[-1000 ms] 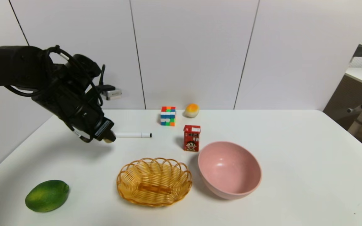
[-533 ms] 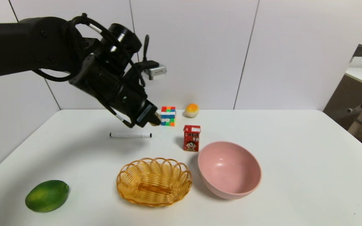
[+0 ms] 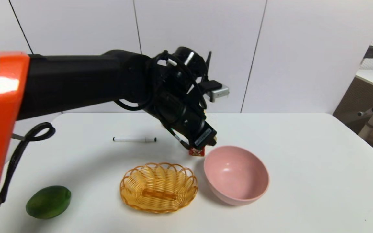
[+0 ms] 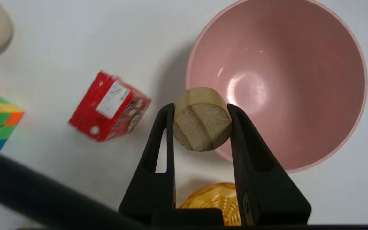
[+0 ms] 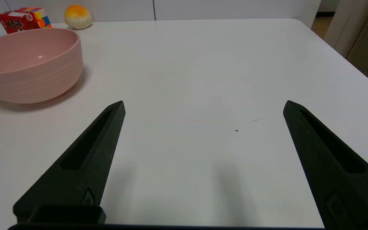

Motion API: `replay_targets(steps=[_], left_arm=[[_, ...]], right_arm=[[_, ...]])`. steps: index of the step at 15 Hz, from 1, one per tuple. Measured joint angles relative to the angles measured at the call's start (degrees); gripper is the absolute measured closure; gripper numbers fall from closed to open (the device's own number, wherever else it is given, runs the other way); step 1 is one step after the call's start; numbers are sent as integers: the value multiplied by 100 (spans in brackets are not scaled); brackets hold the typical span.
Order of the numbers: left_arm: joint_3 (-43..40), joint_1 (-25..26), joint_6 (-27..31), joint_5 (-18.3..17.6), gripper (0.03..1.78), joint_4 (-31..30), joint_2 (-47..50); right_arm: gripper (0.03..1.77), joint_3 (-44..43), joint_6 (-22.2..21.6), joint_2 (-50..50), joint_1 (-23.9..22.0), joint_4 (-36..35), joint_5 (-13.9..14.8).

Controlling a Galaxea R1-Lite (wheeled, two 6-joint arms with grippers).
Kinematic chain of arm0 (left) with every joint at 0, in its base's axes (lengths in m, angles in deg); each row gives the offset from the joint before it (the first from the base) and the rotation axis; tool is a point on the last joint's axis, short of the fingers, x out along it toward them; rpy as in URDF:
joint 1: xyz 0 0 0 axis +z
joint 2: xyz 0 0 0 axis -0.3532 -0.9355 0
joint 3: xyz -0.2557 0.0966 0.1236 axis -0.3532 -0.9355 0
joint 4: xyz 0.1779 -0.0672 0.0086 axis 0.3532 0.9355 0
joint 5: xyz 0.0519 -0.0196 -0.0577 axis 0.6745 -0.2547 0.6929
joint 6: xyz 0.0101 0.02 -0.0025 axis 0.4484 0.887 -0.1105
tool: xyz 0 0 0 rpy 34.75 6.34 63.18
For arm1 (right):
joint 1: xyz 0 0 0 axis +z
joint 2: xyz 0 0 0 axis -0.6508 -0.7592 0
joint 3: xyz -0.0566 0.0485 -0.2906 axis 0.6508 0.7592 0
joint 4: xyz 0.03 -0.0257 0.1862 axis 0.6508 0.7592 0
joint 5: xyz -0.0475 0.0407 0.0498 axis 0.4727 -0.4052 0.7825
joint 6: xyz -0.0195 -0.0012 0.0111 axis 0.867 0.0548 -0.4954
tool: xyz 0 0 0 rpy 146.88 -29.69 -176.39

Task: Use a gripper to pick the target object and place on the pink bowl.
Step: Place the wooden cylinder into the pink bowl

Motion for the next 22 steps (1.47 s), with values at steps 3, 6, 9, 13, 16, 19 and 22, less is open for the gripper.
replay_targets(steps=[3, 6, 9, 13, 16, 19, 22], left_arm=[[5, -406, -1, 0, 130, -217, -289], [10, -660, -10, -4, 130, -239, -466], [10, -736, -12, -4, 130, -206, -534], [2, -747, -1, -1, 130, -182, -560], [-6, -747, -4, -6, 130, -182, -617], [-6, -745, -4, -28, 99, -162, -694], [-6, -745, 11, -33, 71, -162, -746]], right_arm=[[9, 0, -2, 0, 0, 0, 0], [9, 0, -2, 0, 0, 0, -2], [9, 0, 1, 0, 0, 0, 0], [9, 0, 0, 0, 0, 2, 0], [9, 0, -2, 0, 0, 0, 0], [9, 0, -2, 2, -2, 0, -2], [9, 0, -2, 0, -2, 0, -2]])
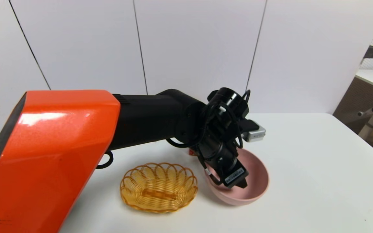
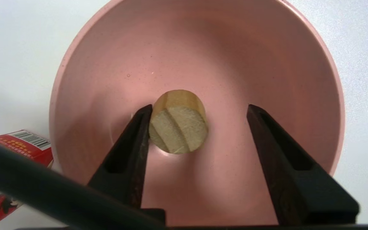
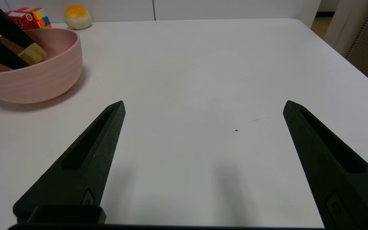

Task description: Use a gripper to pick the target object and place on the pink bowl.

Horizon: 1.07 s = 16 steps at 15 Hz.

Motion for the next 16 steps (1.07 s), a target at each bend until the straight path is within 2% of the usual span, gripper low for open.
replay_targets(steps=[3, 8, 13, 16], left_arm=[[2, 9, 22, 5, 51, -2, 2], [2, 30, 35, 21, 32, 57, 208], [-41, 333, 49, 54, 22, 990, 1204], [-479, 822, 57, 66, 18, 1521, 2276]], right_arm=[[9, 0, 0, 0, 0, 0, 0], [9, 0, 2, 0, 2, 0, 2], [9, 0, 0, 0, 0, 2, 2], [9, 0, 0, 0, 2, 0, 2]])
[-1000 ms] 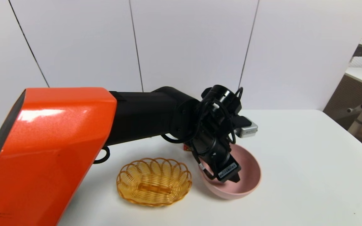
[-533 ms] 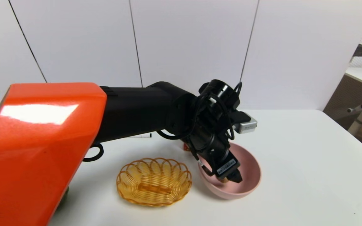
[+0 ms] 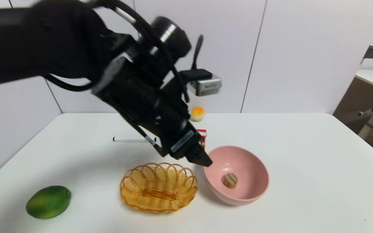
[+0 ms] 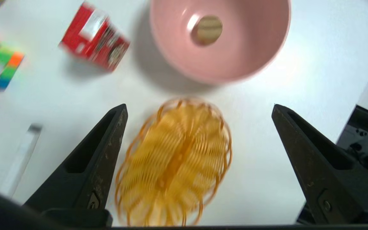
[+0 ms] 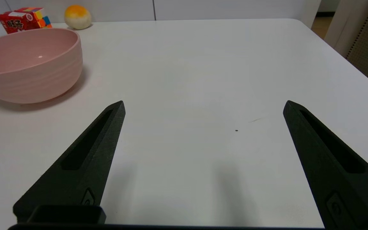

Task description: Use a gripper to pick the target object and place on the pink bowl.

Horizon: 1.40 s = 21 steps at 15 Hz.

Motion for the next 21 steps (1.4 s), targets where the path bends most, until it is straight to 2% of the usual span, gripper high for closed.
replay_targets(steps=[4, 8, 11, 14, 16, 19, 21], left_arm=[[-2100, 1253, -17, -9, 15, -166, 1724], [-4640, 2798, -107, -23, 14, -1224, 3344], [-6198, 3672, -466, -34, 13, -2203, 4593], [-7333, 4066, -1064, -37, 12, -3307, 5894], [-7840, 4157, -1368, -30, 12, -3783, 6729], [-8427, 4208, -1486, 38, 12, -4011, 7875], [-8786, 4217, -1493, 226, 12, -4050, 8510]], right_arm=[[9, 0, 2, 0, 0, 0, -2], [9, 0, 0, 0, 0, 0, 0], [9, 0, 0, 0, 0, 0, -2], [9, 0, 0, 0, 0, 0, -2], [9, 0, 2, 0, 0, 0, -2], [9, 0, 0, 0, 0, 0, -2], [9, 0, 2, 0, 0, 0, 0]])
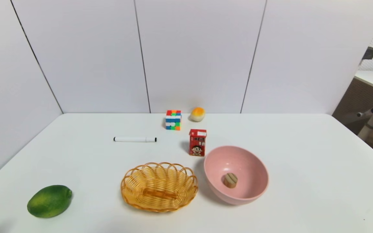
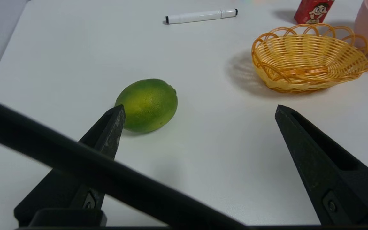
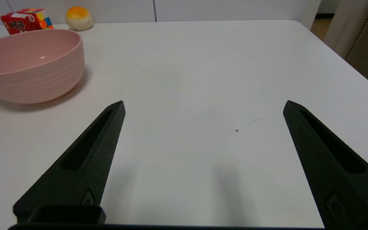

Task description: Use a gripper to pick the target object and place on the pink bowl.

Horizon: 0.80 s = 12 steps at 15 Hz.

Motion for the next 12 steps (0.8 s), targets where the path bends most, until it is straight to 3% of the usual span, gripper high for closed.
replay_targets(steps=[7, 9, 12], left_arm=[[-1568, 9, 0, 902, 12, -518, 1668], [-1865, 13, -95, 970, 12, -978, 1891], [-1960, 13, -102, 959, 12, -1034, 2020]], right_arm=[[9, 0, 0, 0, -2, 0, 2], [9, 0, 0, 0, 0, 0, -2], [9, 0, -2, 0, 0, 0, 0]])
